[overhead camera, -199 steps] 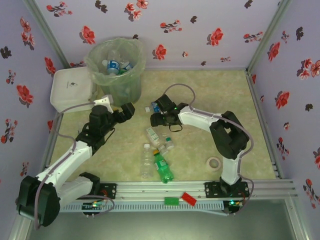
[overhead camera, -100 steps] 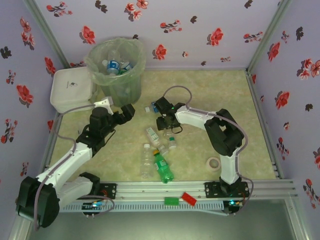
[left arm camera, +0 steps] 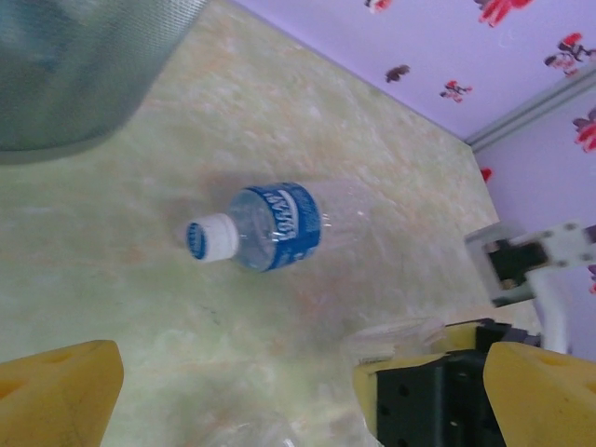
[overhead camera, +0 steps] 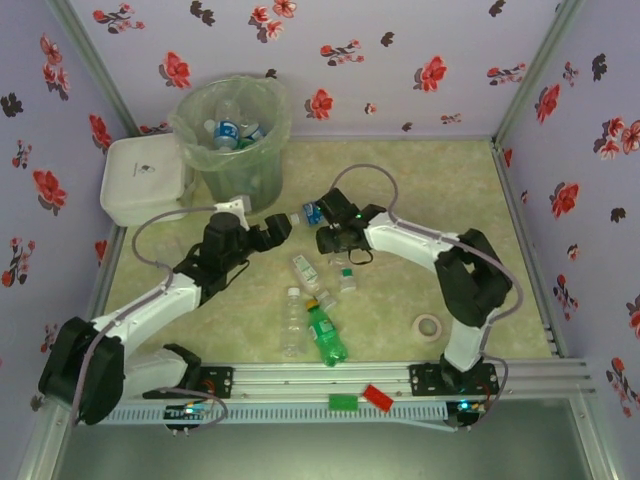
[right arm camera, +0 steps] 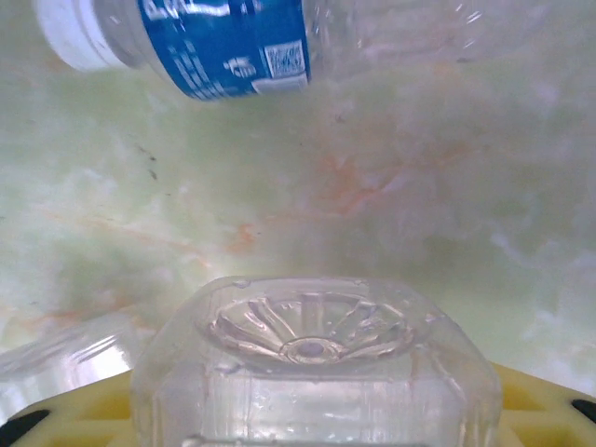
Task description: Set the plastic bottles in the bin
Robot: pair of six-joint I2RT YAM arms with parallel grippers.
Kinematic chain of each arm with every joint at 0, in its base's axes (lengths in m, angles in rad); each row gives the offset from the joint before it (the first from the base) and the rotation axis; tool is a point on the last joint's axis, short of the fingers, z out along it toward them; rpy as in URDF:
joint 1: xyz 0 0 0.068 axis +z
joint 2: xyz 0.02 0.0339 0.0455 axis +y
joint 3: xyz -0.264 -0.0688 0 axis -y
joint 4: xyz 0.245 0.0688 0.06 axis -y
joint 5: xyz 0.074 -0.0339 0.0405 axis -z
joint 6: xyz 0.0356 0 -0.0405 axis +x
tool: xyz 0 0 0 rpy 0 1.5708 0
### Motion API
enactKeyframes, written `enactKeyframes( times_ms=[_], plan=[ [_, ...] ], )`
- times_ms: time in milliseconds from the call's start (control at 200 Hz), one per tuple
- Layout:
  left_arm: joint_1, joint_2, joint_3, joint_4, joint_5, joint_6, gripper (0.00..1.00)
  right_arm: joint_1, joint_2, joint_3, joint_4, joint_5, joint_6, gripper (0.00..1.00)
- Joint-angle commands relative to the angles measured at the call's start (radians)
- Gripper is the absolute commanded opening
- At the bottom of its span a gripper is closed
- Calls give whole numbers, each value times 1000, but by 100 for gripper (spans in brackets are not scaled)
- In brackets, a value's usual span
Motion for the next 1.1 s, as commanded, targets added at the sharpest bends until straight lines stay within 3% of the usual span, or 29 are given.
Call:
enactKeyframes(
  times_ms=[0,295,500,745,985,1095],
  plan=[
    [-45,40,58,111,36,-8,100,-38,-121,-70,74,-27,55,47],
    [-212,180,144,237,110,28,100,-257,-351,-252,348,-375,265,45],
    [-318,294,228,237,152,29,100,-306,-467,-291,356,-339,309,45],
    [-377,386,270,279,189,-15,97,-323,-546,-352,436,-307,384,44],
    [-396,419,275,306,202,-40,78,-323,-551,-385,467,-321,413,44],
    [-397,433,288,297,203,-41,60,-323,-564,-407,478,-315,428,46]
  ],
)
